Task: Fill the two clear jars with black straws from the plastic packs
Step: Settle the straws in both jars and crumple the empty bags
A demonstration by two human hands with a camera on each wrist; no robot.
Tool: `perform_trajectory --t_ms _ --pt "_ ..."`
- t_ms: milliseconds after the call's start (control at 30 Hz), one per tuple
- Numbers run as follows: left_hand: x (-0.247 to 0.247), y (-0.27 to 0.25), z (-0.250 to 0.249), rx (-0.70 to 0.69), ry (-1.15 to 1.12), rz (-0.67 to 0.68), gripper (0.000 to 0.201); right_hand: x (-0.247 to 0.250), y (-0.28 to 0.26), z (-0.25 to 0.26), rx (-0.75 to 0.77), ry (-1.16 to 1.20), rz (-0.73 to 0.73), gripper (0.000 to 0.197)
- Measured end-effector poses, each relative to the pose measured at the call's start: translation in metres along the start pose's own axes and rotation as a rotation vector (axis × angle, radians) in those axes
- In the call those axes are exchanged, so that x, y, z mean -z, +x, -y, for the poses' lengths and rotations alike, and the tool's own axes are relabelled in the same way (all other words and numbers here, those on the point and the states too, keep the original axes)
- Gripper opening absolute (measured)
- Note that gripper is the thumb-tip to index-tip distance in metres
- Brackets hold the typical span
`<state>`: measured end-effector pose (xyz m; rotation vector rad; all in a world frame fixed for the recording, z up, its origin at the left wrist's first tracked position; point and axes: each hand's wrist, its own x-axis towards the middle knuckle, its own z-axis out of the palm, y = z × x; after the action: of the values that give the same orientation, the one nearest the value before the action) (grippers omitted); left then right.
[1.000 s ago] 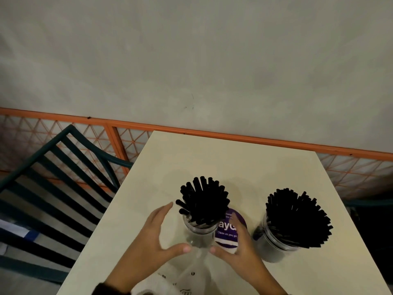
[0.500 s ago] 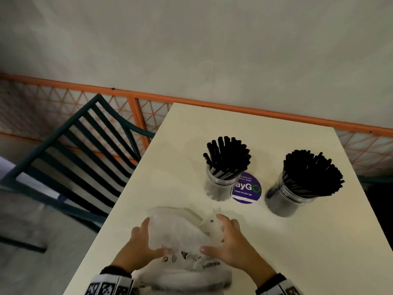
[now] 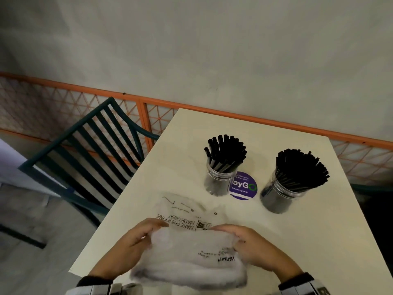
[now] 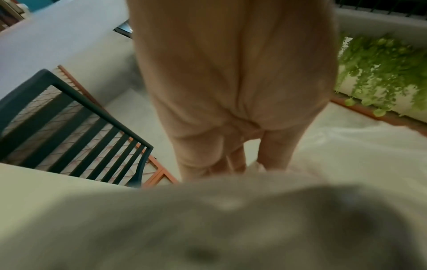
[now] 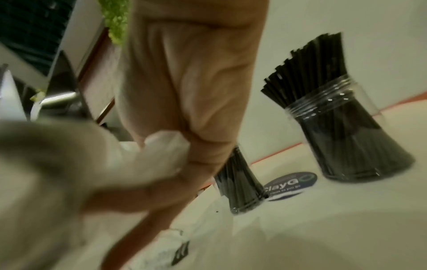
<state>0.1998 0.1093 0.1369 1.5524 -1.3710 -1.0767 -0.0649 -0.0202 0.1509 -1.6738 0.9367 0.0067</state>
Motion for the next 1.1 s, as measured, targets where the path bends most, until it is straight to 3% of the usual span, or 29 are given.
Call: perform_trajectory --t_ms 67,167,233,267,333,433,500,567,633,733,767,833,933,1000,1100 --pt "-0.009 -0.008 -0.011 0.008 -0.032 0.09 0.043 0.001 -0.01 -0.003 0.04 0.104 -0.108 0.063" --pt "-0.024 -0.014 -0.027 0.107 -0.092 0.296 0.019 0.004 -0.027 -0.005 0.143 0.162 -0.297 0.065" --pt "-0.038 -0.017 -0.038 0.209 -0.061 0.329 0.033 0.006 -0.039 -0.004 0.224 0.128 -0.351 0.069" --pt "-0.046 -0.02 -0.047 0.203 0.013 0.273 0.044 0.006 -0.044 -0.003 0.268 0.125 -0.356 0.07" --pt "-0.065 -0.026 -0.069 0.058 0.296 0.108 0.062 0.002 -0.053 -0.005 0.338 0.121 -0.34 0.068" --pt "-0.093 -0.03 -0.085 0.018 0.599 0.121 0.094 -0.008 -0.066 -0.004 0.443 0.141 -0.318 0.056" --pt "-0.107 -0.033 -0.083 0.012 0.757 0.166 0.081 -0.014 -0.076 -0.006 0.472 0.184 -0.36 0.051" --pt "-0.112 -0.039 -0.079 -0.016 0.772 0.085 0.052 -0.016 -0.087 -0.012 0.47 0.183 -0.398 0.047" --pt "-0.113 -0.047 -0.076 -0.008 0.753 0.05 0.024 -0.013 -0.101 -0.023 0.442 0.04 -0.364 0.044" --pt "-0.117 -0.057 -0.067 0.078 0.803 0.006 0.016 -0.009 -0.122 -0.035 0.388 -0.246 -0.246 0.037" --pt "-0.119 -0.059 -0.065 0.091 0.811 -0.011 0.017 -0.011 -0.126 -0.036 0.395 -0.315 -0.241 0.052" --pt "-0.125 -0.062 -0.06 0.062 0.777 -0.031 0.014 -0.023 -0.128 -0.028 0.414 -0.382 -0.242 0.083" --pt "-0.131 -0.064 -0.065 -0.067 0.571 0.019 0.022 -0.047 -0.116 -0.015 0.395 -0.395 -0.173 0.102" --pt "-0.13 -0.063 -0.073 -0.136 0.32 0.032 0.015 -0.058 -0.103 -0.009 0.344 -0.259 -0.111 0.094" --pt "-0.116 -0.065 -0.077 -0.204 0.097 -0.079 0.013 -0.07 -0.088 0.001 0.358 0.021 -0.141 0.059"
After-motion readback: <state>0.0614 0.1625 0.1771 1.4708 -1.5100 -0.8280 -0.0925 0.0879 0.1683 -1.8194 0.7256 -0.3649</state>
